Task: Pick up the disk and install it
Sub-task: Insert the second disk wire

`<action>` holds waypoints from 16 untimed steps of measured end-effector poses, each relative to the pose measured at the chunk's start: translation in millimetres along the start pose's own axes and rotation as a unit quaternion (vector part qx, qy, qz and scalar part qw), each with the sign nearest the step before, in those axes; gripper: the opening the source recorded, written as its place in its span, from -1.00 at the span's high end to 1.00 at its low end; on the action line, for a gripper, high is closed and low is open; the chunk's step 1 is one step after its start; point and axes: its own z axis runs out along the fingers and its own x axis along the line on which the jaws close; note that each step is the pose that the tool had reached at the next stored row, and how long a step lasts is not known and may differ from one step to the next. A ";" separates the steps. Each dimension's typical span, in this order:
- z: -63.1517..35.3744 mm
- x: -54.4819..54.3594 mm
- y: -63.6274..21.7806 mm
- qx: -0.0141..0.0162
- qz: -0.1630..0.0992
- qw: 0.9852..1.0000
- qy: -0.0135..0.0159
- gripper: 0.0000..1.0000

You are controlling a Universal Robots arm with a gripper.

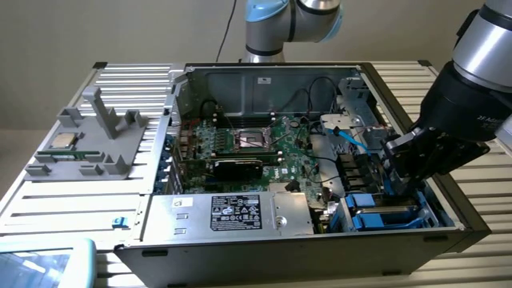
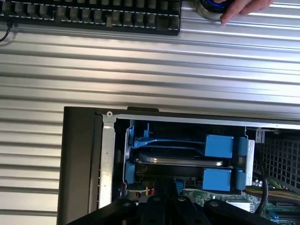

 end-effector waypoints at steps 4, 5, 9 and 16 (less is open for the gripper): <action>2.6 0.2 0.5 0.003 -0.003 1.000 0.000 0.79; 3.2 0.3 0.7 0.004 -0.003 1.000 0.000 0.79; 5.5 0.4 1.0 0.006 -0.005 1.000 0.000 0.79; -2.6 0.2 1.2 0.007 -0.005 1.000 -0.001 0.79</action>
